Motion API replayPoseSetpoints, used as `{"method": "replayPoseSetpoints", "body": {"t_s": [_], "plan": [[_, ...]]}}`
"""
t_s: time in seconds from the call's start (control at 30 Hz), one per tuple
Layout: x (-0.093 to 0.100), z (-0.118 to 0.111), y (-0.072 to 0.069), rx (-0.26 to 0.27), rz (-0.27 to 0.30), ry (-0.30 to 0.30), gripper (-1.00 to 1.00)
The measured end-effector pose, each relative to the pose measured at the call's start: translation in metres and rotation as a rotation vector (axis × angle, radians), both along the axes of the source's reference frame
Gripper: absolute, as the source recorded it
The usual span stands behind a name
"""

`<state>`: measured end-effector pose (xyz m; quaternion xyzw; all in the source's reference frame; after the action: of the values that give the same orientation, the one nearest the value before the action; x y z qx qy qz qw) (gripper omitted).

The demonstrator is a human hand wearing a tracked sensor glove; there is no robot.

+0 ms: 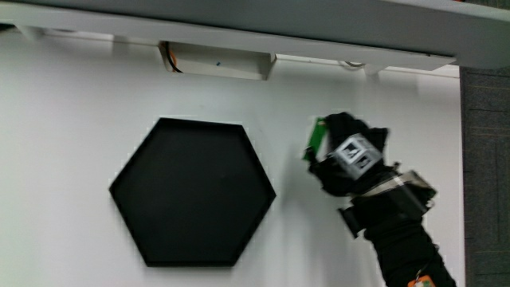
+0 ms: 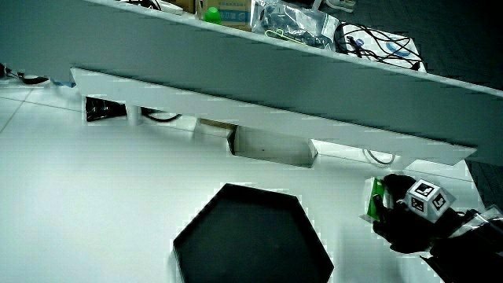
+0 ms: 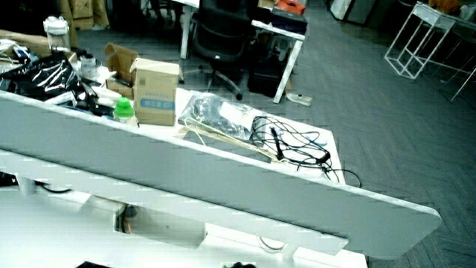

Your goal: Place medicine on desk

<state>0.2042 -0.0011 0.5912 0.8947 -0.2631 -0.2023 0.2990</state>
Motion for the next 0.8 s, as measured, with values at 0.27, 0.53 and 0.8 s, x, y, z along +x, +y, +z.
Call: {"method": "replayPoseSetpoints", "body": {"t_s": [0.27,0.53,0.8], "plan": [[0.011,0.019,0.003,-0.071,0.042,0.075,0.0],[0.008,0.021,0.001,-0.086,0.039,0.114,0.0],[0.015,0.026,0.0,-0.158,0.092,0.071,-0.25]]}}
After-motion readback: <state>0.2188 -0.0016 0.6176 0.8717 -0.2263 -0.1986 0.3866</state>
